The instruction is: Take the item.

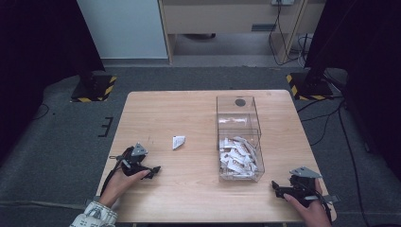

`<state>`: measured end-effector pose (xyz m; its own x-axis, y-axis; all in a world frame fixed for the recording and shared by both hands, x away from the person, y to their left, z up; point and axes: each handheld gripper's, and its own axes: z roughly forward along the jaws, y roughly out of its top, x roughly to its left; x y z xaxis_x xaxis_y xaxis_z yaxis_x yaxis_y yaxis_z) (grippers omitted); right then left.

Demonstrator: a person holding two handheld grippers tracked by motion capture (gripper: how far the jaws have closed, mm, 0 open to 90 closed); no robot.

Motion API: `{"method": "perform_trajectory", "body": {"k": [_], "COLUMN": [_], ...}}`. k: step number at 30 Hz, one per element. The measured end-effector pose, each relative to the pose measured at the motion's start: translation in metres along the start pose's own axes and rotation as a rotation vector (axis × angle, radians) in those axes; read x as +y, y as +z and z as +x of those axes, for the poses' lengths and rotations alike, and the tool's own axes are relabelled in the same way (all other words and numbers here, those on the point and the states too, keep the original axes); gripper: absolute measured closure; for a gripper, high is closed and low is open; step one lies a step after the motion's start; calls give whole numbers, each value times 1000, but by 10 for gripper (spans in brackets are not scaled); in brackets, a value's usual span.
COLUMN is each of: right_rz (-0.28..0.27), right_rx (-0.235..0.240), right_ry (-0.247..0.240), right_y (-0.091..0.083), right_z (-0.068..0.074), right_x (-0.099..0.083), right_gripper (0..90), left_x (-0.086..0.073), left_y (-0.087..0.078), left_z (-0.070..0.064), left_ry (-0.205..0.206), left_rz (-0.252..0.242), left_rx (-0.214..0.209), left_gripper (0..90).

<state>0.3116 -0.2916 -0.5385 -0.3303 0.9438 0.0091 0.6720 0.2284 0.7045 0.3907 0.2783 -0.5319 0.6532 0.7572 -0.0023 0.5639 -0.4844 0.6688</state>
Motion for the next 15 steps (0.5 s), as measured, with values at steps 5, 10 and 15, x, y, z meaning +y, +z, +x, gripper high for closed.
{"method": "perform_trajectory", "body": {"k": [5, 10, 15], "right_rz": [0, 0, 0], "right_rx": [0, 0, 0], "right_ry": [1, 0, 2], "right_y": [0, 0, 0], "right_z": [0, 0, 0], "right_x": [0, 0, 0], "right_gripper": [8, 8, 8], "left_x": [-5, -5, -5], "left_y": [2, 2, 2], "left_z": [-2, -2, -2], "left_ry": [0, 0, 1], "left_rz": [-43, -43, -43], "left_rx": [5, 3, 3], "left_gripper": [12, 11, 11]}}
